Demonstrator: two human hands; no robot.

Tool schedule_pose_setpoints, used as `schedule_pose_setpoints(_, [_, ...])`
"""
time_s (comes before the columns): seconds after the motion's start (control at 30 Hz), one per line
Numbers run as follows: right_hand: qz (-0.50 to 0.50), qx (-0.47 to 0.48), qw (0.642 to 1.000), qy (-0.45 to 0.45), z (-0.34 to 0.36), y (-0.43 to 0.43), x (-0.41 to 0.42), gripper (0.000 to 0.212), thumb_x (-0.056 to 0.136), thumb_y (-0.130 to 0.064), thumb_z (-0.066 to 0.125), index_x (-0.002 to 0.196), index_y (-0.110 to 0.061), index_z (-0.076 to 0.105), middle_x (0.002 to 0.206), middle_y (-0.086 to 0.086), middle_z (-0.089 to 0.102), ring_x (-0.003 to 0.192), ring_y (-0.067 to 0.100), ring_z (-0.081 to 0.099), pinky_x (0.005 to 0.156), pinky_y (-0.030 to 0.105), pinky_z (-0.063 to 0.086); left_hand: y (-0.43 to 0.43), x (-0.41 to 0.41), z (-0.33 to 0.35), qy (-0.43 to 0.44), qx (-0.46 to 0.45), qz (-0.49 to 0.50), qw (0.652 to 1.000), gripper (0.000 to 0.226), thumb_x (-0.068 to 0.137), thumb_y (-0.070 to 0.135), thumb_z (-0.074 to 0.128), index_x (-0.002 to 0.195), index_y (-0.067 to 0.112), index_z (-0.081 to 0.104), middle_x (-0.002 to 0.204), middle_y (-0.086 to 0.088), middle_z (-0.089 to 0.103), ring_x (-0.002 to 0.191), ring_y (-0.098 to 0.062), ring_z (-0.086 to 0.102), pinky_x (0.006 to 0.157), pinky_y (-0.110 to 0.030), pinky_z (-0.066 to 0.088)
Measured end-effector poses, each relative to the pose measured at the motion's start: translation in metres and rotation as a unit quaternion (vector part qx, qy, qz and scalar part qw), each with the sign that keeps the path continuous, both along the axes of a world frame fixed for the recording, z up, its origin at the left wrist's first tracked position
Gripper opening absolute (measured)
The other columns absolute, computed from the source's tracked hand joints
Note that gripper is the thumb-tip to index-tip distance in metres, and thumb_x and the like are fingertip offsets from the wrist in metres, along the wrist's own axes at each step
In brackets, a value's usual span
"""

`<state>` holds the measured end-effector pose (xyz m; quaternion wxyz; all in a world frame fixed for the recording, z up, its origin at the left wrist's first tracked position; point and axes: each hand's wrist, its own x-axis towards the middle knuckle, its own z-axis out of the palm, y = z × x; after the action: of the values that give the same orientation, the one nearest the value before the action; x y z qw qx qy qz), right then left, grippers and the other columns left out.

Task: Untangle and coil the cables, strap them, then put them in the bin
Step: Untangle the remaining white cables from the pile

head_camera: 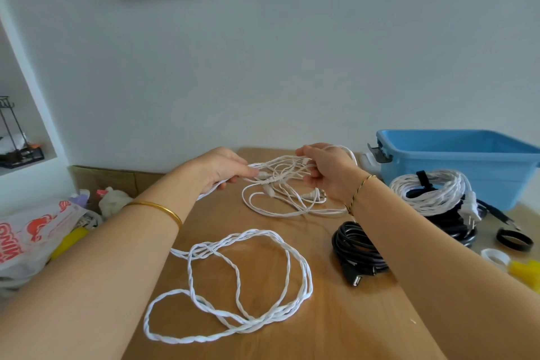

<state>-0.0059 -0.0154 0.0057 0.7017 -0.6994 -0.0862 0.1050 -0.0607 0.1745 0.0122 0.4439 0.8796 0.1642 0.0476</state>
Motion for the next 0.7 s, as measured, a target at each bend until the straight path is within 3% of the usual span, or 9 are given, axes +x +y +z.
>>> schedule_pose_setpoints(0.1, [0.019, -0.021, 1.0, 0.005, -0.002, -0.002, 0.002, 0.018, 0.094, -0.023, 0.058, 0.087, -0.007, 0.059, 0.06, 0.0, 0.034, 0.049, 0.01, 0.038, 0.049, 0.025, 0.046, 0.001, 0.002, -0.002, -0.057, -0.011, 0.026, 0.998, 0.011, 0.088, 0.018, 0.068, 0.098, 0.014, 0.065, 0.071, -0.002, 0.052, 0.062, -0.012, 0.043, 0.05, -0.021, 0.033])
schedule_pose_setpoints(0.17, [0.042, -0.041, 0.998, 0.005, -0.003, -0.004, 0.002, 0.017, 0.091, -0.017, 0.062, 0.078, -0.007, 0.056, 0.058, 0.0, 0.037, 0.041, 0.007, 0.04, 0.043, 0.021, 0.043, 0.001, 0.004, -0.003, -0.085, -0.034, 0.051, 0.994, 0.009, 0.092, 0.017, 0.063, 0.099, 0.013, 0.063, 0.071, -0.005, 0.053, 0.059, -0.012, 0.047, 0.049, -0.02, 0.037])
schedule_pose_setpoints(0.23, [0.088, -0.055, 0.994, 0.017, -0.002, -0.006, 0.002, 0.019, 0.089, -0.007, 0.062, 0.073, -0.008, 0.051, 0.06, 0.003, 0.04, 0.044, 0.01, 0.04, 0.041, 0.021, 0.045, 0.002, 0.006, -0.004, -0.107, -0.068, 0.074, 0.989, 0.011, 0.094, 0.014, 0.059, 0.103, 0.009, 0.061, 0.073, -0.006, 0.056, 0.055, -0.011, 0.052, 0.047, -0.019, 0.042])
schedule_pose_setpoints(0.33, [0.144, -0.023, 0.989, 0.039, 0.005, -0.006, -0.001, 0.017, 0.091, 0.009, 0.045, 0.08, -0.001, 0.054, 0.07, 0.011, 0.051, 0.058, 0.018, 0.051, 0.053, 0.028, 0.056, 0.002, 0.008, -0.005, -0.126, -0.119, 0.089, 0.981, 0.01, 0.097, 0.01, 0.054, 0.105, 0.005, 0.058, 0.078, -0.007, 0.059, 0.044, -0.006, 0.059, 0.041, -0.016, 0.047])
schedule_pose_setpoints(0.4, [0.152, 0.031, 0.987, 0.03, 0.013, -0.005, -0.002, 0.03, 0.087, 0.018, 0.03, 0.084, 0.003, 0.056, 0.079, 0.015, 0.055, 0.067, 0.021, 0.056, 0.06, 0.03, 0.057, 0.001, 0.01, -0.007, -0.113, -0.13, 0.092, 0.981, 0.013, 0.099, 0.009, 0.049, 0.106, 0.002, 0.056, 0.079, -0.009, 0.058, 0.042, -0.007, 0.06, 0.041, -0.018, 0.049])
schedule_pose_setpoints(0.57, [0.196, 0.151, 0.969, -0.005, 0.038, 0.002, -0.007, 0.035, 0.085, 0.025, 0.028, 0.087, 0.004, 0.056, 0.081, 0.017, 0.057, 0.071, 0.021, 0.059, 0.061, 0.025, 0.058, -0.002, 0.014, -0.015, -0.065, -0.104, 0.078, 0.989, 0.03, 0.1, 0.008, 0.045, 0.129, 0.0, 0.048, 0.102, -0.012, 0.055, 0.063, -0.016, 0.059, 0.047, -0.023, 0.053])
schedule_pose_setpoints(0.7, [0.181, 0.191, 0.963, -0.06, 0.059, 0.01, -0.009, 0.033, 0.082, 0.028, 0.036, 0.085, 0.003, 0.058, 0.078, 0.015, 0.058, 0.063, 0.018, 0.062, 0.063, 0.024, 0.059, -0.005, 0.016, -0.02, -0.096, -0.03, 0.071, 0.992, 0.027, 0.092, -0.001, 0.054, 0.119, 0.001, 0.056, 0.096, -0.017, 0.059, 0.072, -0.021, 0.056, 0.069, -0.034, 0.05])
